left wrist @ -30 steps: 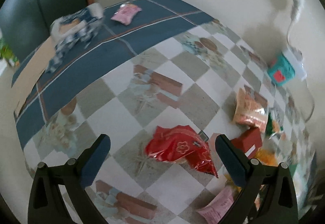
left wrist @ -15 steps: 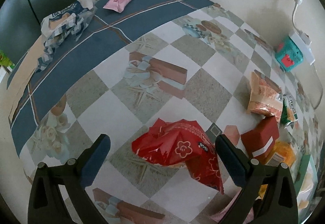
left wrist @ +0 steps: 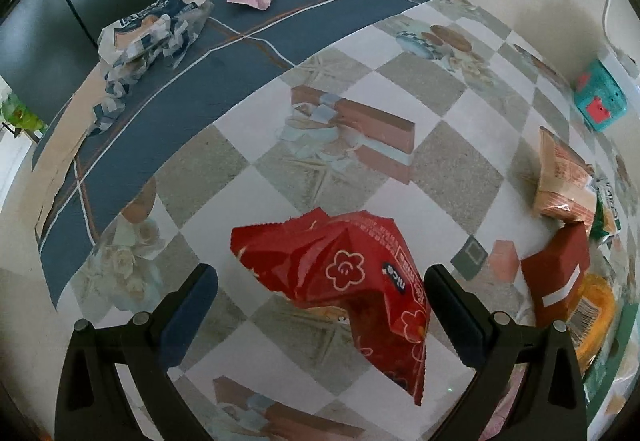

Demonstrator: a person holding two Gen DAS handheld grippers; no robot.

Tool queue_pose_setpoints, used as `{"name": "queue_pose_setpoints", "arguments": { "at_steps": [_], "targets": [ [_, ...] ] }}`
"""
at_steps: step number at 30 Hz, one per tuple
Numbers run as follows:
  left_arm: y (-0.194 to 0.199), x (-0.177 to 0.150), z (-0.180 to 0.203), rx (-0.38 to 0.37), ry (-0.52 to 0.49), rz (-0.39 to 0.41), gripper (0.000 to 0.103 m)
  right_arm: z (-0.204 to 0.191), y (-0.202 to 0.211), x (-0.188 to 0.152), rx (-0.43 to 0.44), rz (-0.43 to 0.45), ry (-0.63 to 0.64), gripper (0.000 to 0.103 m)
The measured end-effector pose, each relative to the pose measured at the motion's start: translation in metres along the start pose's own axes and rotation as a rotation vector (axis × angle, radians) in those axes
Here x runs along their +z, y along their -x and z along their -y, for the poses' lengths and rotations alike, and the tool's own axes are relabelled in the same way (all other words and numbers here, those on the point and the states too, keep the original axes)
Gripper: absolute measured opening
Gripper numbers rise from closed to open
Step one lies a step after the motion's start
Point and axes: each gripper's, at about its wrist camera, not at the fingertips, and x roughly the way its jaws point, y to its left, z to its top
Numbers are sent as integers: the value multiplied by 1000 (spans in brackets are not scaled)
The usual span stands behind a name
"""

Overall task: Organize snacks
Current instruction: 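Grasp the red chip bag with the left tool while the right tool grasps the white printed bag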

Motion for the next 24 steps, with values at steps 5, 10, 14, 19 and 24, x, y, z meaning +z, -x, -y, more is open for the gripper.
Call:
{"name": "queue_pose_setpoints", "arguments": {
  "at_steps": [5,10,14,19,24],
  "targets": [
    [-7,0,5,-12,-39,-3,103,-5,-1,0,-6,11,26,103],
    [-11,4,10,-14,-52,11,103,-7,-1,0,-10,20,31,103],
    [-13,6,14,-5,-60,19,102,-8,-2,0,-10,29,37,103],
    [-12,8,11,1,-58,32,102,-8,0,-2,-10,32,32,103],
    [-13,9,8,-22,-60,41,96,-4,1,-3,-17,33,21,102]
  ]
}}
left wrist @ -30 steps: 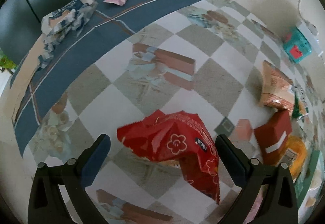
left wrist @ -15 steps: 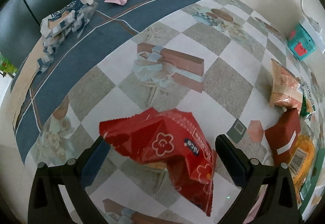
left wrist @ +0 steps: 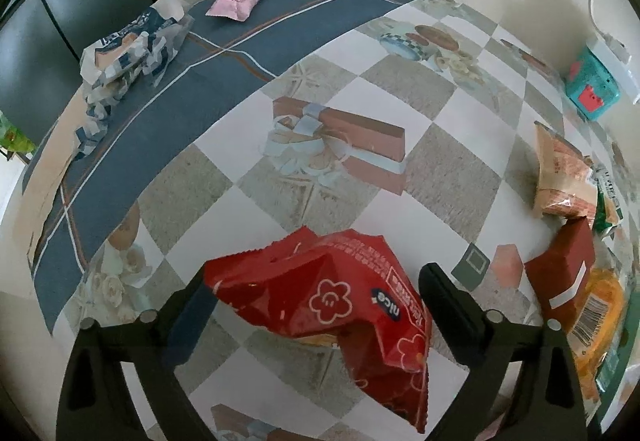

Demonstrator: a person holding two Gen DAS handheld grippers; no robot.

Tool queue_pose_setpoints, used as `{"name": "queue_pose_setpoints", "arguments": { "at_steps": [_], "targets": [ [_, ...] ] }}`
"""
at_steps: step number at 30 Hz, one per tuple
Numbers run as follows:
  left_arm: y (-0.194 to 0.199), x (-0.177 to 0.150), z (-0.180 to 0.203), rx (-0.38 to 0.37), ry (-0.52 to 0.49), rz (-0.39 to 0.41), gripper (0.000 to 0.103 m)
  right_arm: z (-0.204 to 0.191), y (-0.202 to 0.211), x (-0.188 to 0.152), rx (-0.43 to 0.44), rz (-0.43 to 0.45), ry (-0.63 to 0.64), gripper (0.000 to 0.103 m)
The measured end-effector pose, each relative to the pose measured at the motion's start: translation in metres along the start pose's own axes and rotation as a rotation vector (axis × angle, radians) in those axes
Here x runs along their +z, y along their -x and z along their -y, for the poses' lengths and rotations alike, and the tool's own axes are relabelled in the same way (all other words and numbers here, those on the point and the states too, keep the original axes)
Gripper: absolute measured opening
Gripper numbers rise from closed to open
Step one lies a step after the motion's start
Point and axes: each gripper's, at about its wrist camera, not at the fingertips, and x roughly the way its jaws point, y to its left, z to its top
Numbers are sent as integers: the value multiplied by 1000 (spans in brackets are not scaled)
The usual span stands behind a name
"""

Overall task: Organize snacks
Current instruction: 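Grasp the red chip bag with the left tool while the right tool grasps the white printed bag, then lift the red chip bag with the left tool while the right tool lifts the white bag toward the tray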

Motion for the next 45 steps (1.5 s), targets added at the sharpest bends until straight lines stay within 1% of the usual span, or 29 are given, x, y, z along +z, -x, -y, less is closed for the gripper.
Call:
{"name": "queue_pose_setpoints", "arguments": {
  "at_steps": [2,4,6,7,11,15,17,18,21,24,26,32,39,45],
  "targets": [
    [-1,0,-2,-3,2,2,91,1,1,0,-2,1,-2,101],
    [0,0,-4,5,-3,8,87,1,3,-1,-3,3,-3,97],
    [2,0,-5,3,-4,16,76,2,5,-1,-1,4,-4,94],
    [3,0,-6,3,-5,21,73,2,5,-2,-1,4,-3,92],
    [5,0,-9,-11,6,28,69,5,8,-6,1,0,-12,91],
    [9,-2,-17,-30,22,32,64,9,11,-8,-2,5,-21,83],
    [9,-1,-19,-38,30,33,64,11,12,-8,-1,9,-28,79],
    [9,-2,-19,-39,31,33,64,13,13,-8,-2,12,-37,75],
    [9,-1,-20,-42,36,34,63,18,14,-7,12,14,-55,71],
    [9,-2,-23,-45,43,35,63,20,16,-6,20,29,-70,60],
    [9,-1,-24,-44,45,37,63,23,17,-5,30,33,-83,58],
    [10,-1,-27,-48,58,40,61,25,18,-5,42,38,-99,55],
    [12,-1,-34,-53,91,35,61,31,21,-8,61,27,-126,55],
    [17,0,-41,-48,113,36,60,36,30,-8,65,40,-141,55]
  ]
}}
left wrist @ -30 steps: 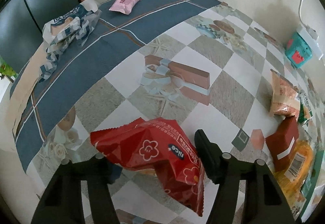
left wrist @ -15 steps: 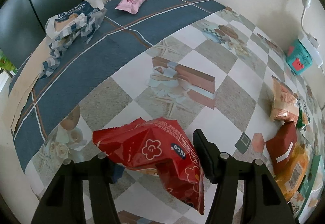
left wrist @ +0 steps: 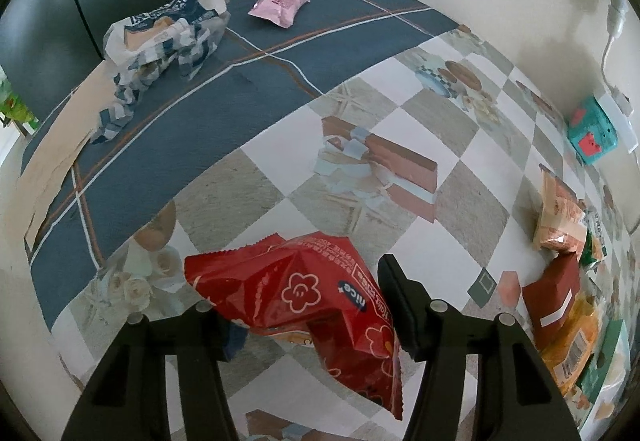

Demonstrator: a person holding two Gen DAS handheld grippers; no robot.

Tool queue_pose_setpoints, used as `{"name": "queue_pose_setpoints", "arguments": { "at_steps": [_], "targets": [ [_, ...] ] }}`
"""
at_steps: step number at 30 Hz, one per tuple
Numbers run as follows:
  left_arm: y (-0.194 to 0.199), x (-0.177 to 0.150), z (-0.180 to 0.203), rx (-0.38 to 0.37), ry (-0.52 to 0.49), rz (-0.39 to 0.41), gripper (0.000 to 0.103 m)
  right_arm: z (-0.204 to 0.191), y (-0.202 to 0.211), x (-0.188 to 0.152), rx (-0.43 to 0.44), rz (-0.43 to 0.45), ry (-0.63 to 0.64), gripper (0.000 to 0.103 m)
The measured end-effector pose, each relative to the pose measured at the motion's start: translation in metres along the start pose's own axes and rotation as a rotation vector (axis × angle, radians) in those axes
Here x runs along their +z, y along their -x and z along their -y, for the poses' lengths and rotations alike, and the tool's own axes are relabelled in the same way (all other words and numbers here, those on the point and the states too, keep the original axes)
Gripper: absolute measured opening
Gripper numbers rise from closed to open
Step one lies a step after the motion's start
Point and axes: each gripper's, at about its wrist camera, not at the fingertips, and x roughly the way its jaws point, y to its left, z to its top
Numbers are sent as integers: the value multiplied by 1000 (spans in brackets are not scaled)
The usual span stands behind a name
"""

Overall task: Organize snacks
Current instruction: 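Lift the red chip bag with the left tool while the right tool lifts the white bag toward the tray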

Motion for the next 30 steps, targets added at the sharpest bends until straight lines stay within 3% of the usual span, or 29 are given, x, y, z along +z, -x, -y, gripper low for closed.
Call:
{"name": "queue_pose_setpoints", "arguments": {
  "at_steps": [16,30],
  "targets": [
    [56,8,16,8,-58,97,60,24,35,5,31,52,-87,55],
    [136,-12,87,-16,-210,247,60,94,76,18,48,132,-245,55]
  ]
}}
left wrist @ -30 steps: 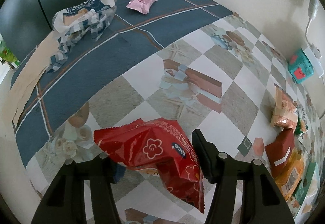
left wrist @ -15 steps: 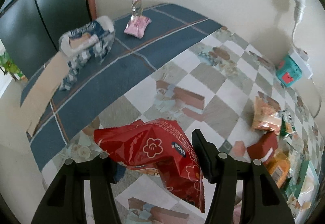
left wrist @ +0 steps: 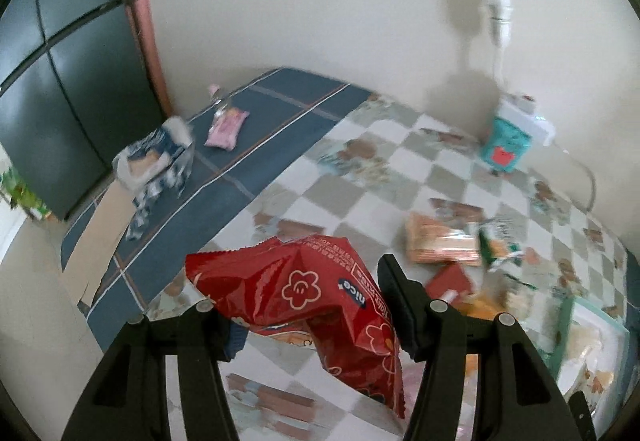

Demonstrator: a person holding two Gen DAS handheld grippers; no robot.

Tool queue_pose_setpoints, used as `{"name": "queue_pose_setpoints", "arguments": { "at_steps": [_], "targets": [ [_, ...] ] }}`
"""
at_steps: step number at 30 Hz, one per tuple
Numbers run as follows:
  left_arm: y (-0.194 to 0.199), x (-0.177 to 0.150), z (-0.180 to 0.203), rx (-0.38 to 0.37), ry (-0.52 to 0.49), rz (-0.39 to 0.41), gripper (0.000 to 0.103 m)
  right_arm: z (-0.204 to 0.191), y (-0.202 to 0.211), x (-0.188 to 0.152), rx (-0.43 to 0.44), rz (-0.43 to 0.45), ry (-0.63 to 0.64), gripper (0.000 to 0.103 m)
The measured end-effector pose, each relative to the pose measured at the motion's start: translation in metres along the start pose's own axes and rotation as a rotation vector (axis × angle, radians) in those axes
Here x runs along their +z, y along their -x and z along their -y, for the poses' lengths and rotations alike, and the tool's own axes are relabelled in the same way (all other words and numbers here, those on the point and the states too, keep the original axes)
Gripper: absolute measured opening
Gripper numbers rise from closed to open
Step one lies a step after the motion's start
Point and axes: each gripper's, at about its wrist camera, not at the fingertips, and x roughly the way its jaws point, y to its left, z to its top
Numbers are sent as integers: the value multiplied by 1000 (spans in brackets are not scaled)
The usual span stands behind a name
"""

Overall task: Organize snacks
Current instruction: 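Lift the red chip bag with the left tool while the right tool lifts the white bag toward the tray, then lower the red bag into the tray with the left tool while the right tool releases the white bag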

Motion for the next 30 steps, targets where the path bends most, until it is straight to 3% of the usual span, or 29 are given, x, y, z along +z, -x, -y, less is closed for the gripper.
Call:
{"name": "queue_pose_setpoints", "arguments": {
  "at_steps": [16,30],
  "targets": [
    [57,-32,120,-69,-228,69,60,108,42,36,-106,107,-208,55],
    [95,-86,238,-192,-517,137,61,192,61,42,-221,145,-352,55]
  ]
}}
